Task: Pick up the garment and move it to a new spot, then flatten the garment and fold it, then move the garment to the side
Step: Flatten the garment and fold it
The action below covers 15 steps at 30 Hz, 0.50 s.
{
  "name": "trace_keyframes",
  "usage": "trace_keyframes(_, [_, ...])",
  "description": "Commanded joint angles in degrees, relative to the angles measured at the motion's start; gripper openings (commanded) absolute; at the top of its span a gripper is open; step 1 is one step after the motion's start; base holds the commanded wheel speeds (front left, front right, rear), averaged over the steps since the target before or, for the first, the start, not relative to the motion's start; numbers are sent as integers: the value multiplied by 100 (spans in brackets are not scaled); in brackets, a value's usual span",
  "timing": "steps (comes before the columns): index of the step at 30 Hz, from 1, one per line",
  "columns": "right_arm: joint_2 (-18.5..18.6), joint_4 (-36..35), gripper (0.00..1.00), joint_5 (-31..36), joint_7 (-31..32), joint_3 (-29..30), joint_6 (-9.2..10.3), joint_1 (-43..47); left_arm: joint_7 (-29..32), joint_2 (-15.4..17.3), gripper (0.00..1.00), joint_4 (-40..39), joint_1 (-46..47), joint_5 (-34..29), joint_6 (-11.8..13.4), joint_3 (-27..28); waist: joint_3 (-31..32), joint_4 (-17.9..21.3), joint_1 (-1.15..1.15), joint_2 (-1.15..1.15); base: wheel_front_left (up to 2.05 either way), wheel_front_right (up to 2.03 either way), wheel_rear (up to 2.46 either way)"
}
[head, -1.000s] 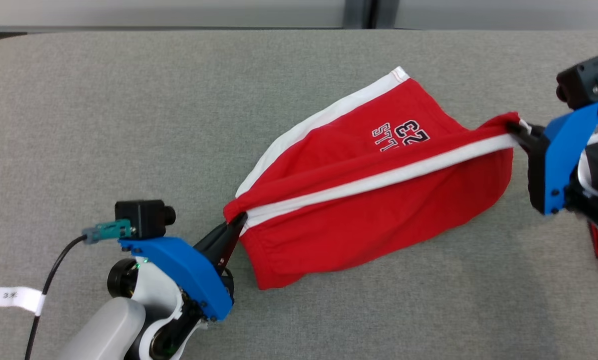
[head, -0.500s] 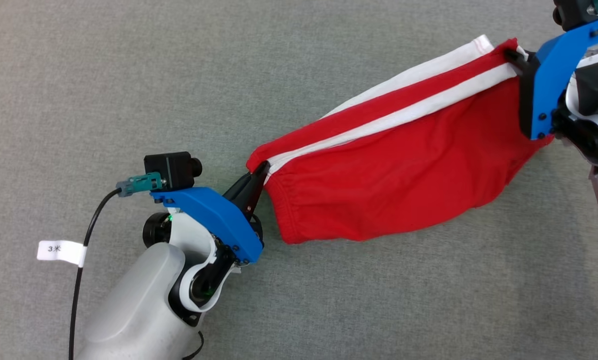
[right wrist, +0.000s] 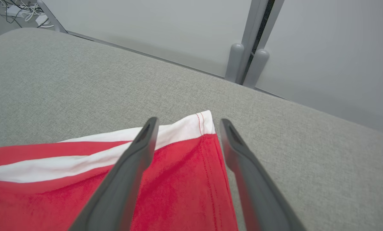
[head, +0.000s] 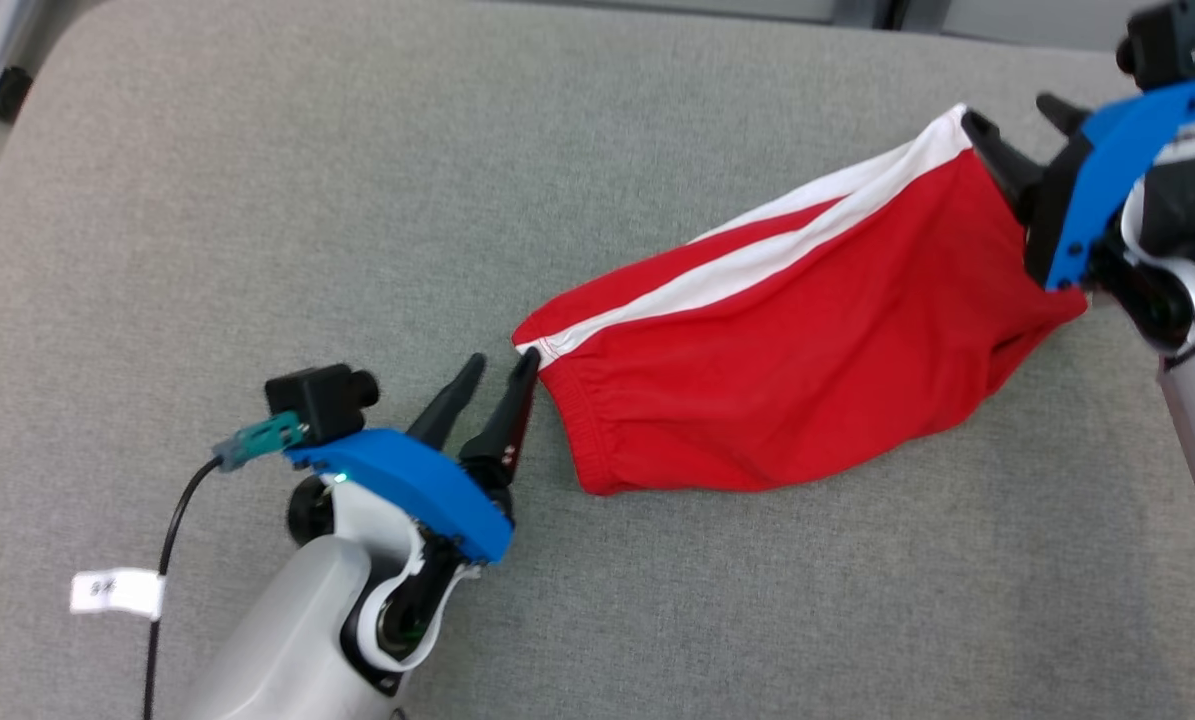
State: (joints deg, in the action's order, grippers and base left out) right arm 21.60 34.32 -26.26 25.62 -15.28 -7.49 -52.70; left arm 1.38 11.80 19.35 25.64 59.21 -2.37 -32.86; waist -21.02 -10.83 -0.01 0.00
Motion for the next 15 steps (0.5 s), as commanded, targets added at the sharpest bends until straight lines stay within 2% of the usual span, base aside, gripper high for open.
trace_keyframes(1, [49, 67, 100, -59, -102, 46, -1, 199, -143, 82, 100, 35, -30, -110, -10, 32, 122, 46, 1, 0, 0, 0, 0])
trace_keyframes(5, [130, 220, 100, -237, -367, 256, -1, 566, -862, 81, 100, 154, -222, -273, -119, 184, 324, -1, 1, 0, 0, 0, 0])
trace_keyframes(9, [55, 332, 100, -325, -645, 558, -2, 831, -1475, 193, 100, 375, -215, -737, -175, 241, 369, -7, 1, 0, 0, 0, 0])
trace_keyframes(13, [2, 496, 100, -325, -863, 776, -2, 975, -1652, 185, 100, 512, -168, -1436, -109, 389, 350, -61, 1, 0, 0, 0, 0])
trace_keyframes(15, [10, 574, 100, -274, -930, 875, -2, 953, -1658, 98, 100, 325, -191, -1807, -84, 653, 277, -109, 1, 0, 0, 0, 0])
